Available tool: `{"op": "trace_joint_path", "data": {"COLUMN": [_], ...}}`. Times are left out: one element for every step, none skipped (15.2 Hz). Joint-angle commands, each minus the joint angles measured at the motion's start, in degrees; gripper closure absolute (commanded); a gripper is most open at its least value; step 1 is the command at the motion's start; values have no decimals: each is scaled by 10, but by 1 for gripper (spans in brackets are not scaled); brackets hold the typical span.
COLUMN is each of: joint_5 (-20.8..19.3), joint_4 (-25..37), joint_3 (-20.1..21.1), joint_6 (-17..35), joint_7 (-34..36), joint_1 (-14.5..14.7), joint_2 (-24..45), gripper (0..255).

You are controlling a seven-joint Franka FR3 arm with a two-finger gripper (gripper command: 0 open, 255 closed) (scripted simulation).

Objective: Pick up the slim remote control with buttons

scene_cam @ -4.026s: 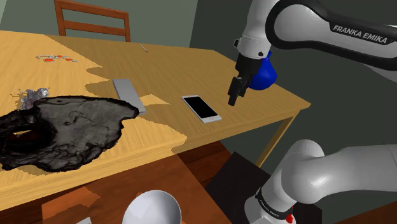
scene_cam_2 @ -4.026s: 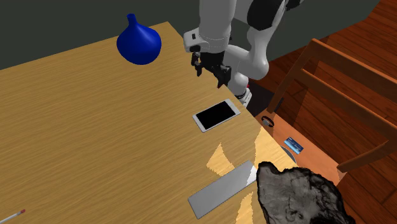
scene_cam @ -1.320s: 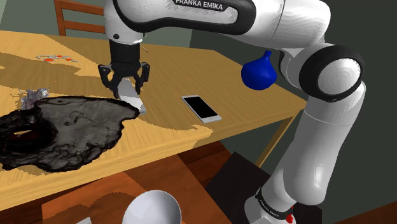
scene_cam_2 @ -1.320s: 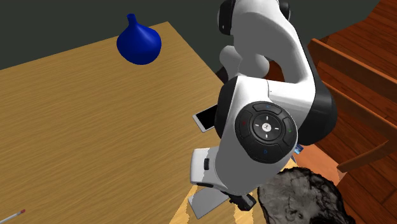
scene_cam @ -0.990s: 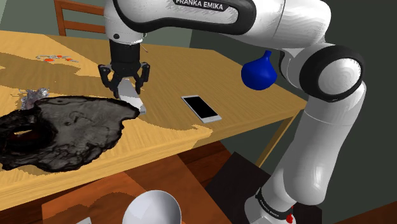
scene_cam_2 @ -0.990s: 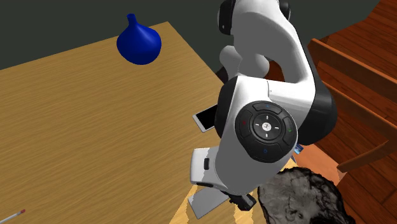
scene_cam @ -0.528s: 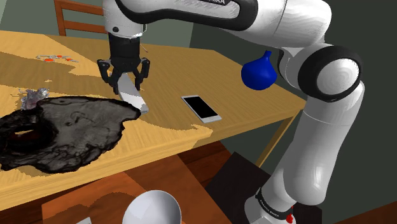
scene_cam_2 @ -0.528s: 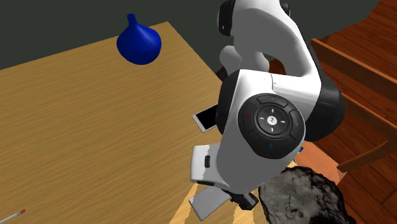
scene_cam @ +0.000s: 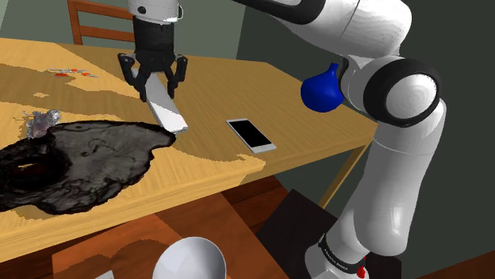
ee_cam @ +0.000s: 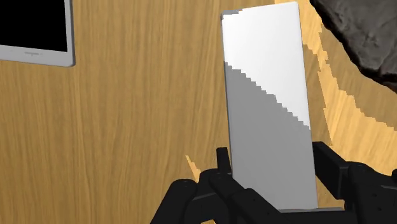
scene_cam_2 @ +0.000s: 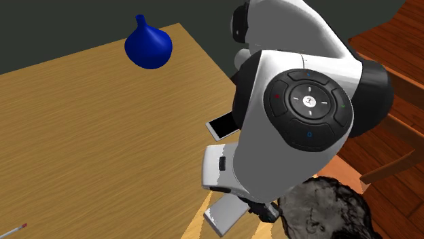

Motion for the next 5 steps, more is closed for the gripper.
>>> {"op": "trace_joint_path", "data": {"joint_5": [-2,-4,-7,-7,-7], "joint_4": [23,38,53,56,55], "joint_3": [0,1,1,1,1], "joint_6": [-18,-29,-39,-41,-41], "joint_7": [0,1,1,1,1], "joint_1": [3,6,8,9,9], "joint_2": [5,10,15,16,16], "gripper": [255,255,255,255,255]}}
